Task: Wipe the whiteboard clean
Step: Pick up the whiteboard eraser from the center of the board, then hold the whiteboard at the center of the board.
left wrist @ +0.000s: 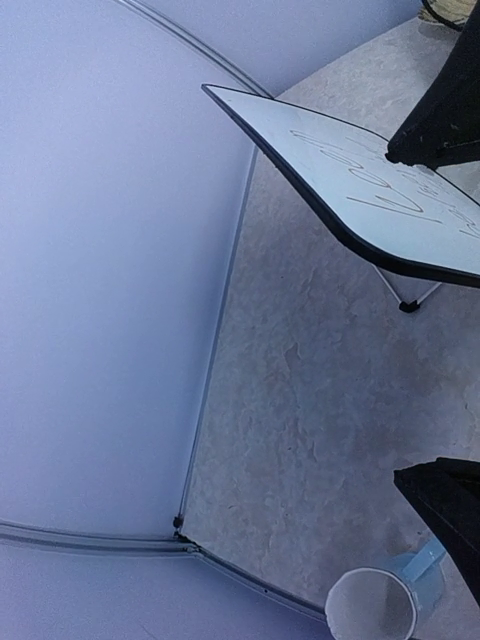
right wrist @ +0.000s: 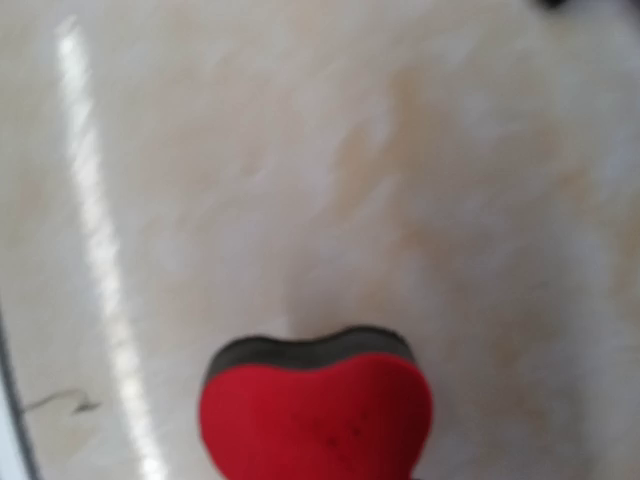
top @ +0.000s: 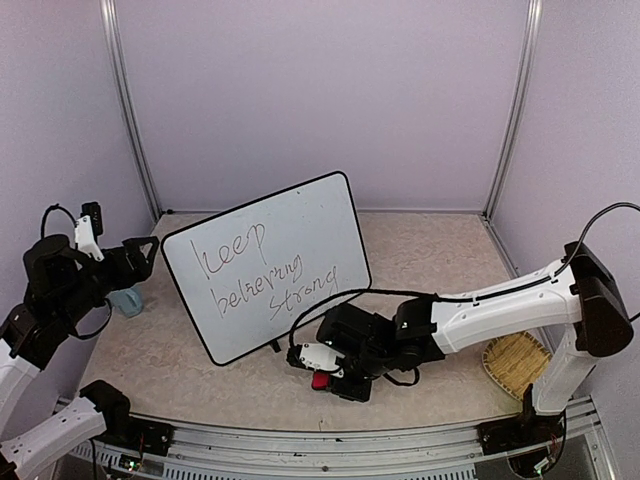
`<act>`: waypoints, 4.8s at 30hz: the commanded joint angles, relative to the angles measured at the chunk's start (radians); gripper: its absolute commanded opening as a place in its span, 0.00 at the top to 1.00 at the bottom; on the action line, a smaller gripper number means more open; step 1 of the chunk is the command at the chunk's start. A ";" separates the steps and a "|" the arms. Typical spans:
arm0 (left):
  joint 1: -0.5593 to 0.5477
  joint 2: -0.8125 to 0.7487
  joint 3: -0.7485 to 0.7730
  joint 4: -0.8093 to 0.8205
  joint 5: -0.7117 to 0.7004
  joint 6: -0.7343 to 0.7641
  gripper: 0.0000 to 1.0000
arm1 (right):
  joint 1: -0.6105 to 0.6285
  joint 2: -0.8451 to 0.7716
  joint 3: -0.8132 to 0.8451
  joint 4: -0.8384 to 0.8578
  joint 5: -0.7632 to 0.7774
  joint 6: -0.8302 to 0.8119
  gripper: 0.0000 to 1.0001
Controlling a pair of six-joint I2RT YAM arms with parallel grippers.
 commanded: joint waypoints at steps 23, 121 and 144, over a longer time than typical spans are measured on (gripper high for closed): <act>0.083 0.092 -0.028 0.234 0.285 -0.077 0.01 | 0.012 -0.114 0.201 0.041 0.188 0.081 0.85; -0.030 -0.251 -0.407 0.483 0.234 -0.328 0.87 | 0.007 -0.071 0.271 0.083 0.142 0.042 0.84; -0.052 -0.077 -0.206 0.358 0.260 -0.131 0.51 | 0.008 0.109 0.565 0.048 0.143 0.075 0.85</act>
